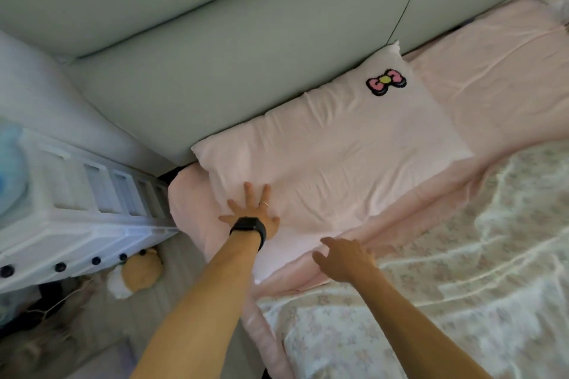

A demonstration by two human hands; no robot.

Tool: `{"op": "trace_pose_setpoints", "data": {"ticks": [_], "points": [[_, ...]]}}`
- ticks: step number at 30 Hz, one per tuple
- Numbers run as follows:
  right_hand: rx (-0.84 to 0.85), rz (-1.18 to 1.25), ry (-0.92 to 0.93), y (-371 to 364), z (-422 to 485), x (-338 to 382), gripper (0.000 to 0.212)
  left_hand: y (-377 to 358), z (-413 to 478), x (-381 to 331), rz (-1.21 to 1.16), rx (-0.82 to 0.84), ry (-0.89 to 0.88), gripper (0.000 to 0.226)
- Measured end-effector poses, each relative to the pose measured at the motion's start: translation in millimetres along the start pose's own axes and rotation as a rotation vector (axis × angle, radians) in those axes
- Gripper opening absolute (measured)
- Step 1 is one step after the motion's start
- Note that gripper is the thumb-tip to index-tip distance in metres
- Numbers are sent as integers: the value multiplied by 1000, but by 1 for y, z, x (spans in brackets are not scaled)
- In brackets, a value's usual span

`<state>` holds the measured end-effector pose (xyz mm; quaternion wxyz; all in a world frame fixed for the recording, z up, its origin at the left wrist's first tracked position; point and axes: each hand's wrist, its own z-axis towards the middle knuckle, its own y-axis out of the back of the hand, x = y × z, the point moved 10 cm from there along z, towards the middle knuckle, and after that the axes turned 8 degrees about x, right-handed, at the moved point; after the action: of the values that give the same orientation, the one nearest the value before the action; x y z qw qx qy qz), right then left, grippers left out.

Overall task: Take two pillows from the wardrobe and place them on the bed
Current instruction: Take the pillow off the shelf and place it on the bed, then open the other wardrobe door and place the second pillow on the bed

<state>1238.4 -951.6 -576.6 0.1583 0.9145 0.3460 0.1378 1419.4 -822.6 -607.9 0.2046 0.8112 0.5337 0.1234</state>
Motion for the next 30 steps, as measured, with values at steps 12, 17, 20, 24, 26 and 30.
{"op": "trace_pose_setpoints", "data": {"ticks": [12, 17, 20, 24, 26, 30], "points": [[-431, 265, 667, 7, -271, 129, 34, 5, -300, 122, -334, -429, -166, 44], [-479, 81, 988, -10, -354, 254, 32, 11, -436, 259, -526, -817, 41, 40], [-436, -3, 1178, -36, -405, 333, 31, 2, -514, 339, -644, -1023, 154, 38], [-289, -91, 1429, -92, -473, 441, 29, -37, -626, 435, -724, -1310, 421, 34], [-234, -145, 1567, -126, -510, 490, 29, -67, -678, 472, -749, -1404, 568, 33], [-107, -295, 1838, -209, -582, 565, 33, -137, -774, 519, -757, -1590, 892, 31]]}}
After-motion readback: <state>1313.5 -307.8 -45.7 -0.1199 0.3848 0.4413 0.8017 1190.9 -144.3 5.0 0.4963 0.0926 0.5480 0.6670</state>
